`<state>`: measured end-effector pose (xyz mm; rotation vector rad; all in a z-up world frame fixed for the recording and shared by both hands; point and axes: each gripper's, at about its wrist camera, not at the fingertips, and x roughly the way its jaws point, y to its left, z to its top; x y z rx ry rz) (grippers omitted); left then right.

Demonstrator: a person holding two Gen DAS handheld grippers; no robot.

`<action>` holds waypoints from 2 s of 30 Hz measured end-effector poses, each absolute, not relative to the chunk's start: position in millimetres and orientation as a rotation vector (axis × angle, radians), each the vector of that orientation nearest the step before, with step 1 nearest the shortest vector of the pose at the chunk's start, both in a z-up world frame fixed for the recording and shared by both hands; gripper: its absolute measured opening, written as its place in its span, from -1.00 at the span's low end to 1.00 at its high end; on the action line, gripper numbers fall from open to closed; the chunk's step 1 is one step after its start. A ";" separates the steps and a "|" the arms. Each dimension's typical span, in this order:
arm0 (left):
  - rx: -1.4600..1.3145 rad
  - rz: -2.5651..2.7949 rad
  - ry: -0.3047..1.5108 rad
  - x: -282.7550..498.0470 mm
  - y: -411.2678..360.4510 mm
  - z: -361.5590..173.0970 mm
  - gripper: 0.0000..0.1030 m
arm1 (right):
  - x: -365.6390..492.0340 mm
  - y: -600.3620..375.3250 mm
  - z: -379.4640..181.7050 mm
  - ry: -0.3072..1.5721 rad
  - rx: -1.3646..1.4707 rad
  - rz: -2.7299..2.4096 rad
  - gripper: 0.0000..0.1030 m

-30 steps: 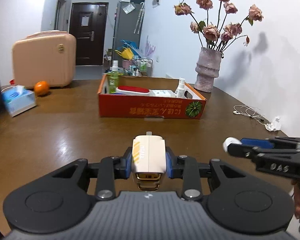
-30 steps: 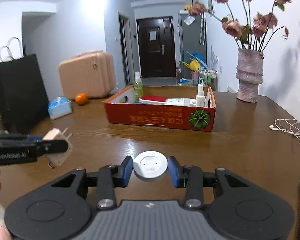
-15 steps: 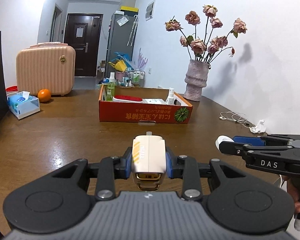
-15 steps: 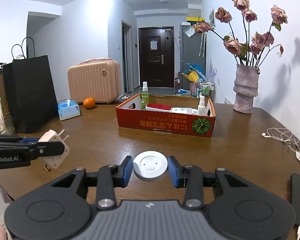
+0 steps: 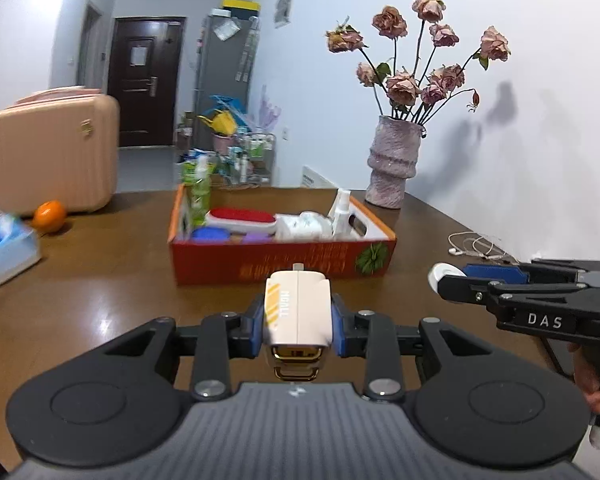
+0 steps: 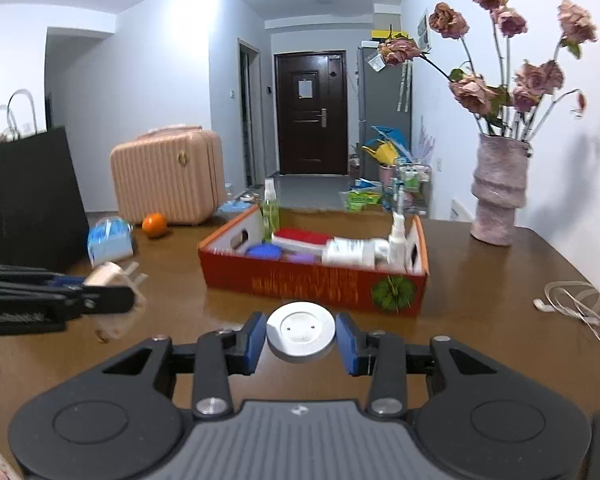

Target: Organize rigid objects

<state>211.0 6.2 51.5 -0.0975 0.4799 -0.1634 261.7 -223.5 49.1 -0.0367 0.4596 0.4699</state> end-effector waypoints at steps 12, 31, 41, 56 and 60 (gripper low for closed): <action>-0.079 -0.292 0.710 466.3 -2.2 48.1 -0.39 | 504.4 -207.4 41.6 0.716 0.011 0.478 -0.27; -0.082 -0.276 0.754 512.9 6.9 28.9 -0.30 | 527.2 -207.9 27.5 0.720 0.026 0.462 -0.25; -0.017 -0.190 0.653 419.6 17.2 102.5 -0.14 | 435.7 -237.4 102.8 0.592 0.011 0.469 -0.19; -0.019 0.088 0.379 182.6 17.8 70.8 0.26 | 234.4 -244.8 69.4 0.388 -0.020 0.373 0.17; -0.022 0.063 0.364 132.9 12.1 54.1 0.49 | 185.5 -239.7 49.3 0.380 -0.013 0.360 0.21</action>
